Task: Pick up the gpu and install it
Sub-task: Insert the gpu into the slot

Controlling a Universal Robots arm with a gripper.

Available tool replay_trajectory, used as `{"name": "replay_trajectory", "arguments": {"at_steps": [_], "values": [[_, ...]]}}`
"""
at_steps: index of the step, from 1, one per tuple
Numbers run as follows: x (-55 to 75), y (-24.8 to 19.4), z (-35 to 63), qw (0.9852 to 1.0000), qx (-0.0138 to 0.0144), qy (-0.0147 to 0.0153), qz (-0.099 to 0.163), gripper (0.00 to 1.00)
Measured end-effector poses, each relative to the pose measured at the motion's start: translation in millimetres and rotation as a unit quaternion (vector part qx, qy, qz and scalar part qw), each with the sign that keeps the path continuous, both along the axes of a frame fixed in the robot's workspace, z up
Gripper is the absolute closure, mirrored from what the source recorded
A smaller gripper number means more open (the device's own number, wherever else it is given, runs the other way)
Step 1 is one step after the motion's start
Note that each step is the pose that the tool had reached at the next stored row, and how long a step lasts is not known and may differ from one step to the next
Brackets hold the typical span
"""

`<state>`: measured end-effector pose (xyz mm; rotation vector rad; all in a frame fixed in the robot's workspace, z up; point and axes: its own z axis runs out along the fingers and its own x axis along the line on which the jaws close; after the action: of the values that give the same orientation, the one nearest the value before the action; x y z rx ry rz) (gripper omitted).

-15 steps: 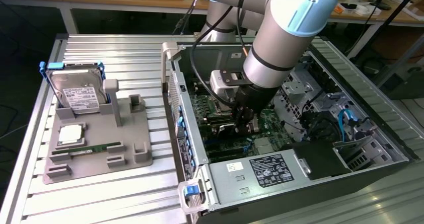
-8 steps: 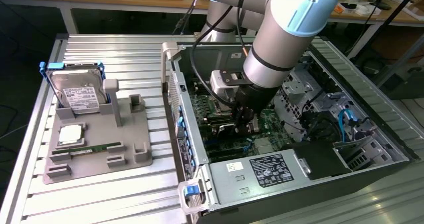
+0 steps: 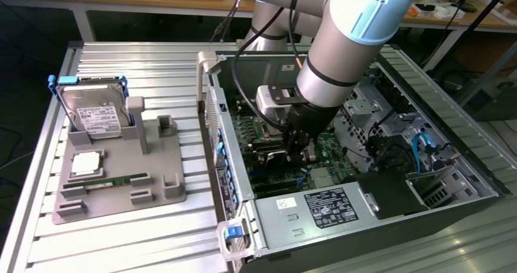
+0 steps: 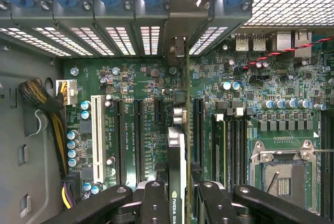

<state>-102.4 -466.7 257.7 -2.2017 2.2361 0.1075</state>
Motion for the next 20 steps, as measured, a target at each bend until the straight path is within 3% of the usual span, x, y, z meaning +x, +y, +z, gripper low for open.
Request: {"name": "replay_trajectory", "arguments": {"at_steps": [20], "values": [[0.0, 0.7, 0.0, 1.0, 0.0, 0.0, 0.0, 0.73]]}}
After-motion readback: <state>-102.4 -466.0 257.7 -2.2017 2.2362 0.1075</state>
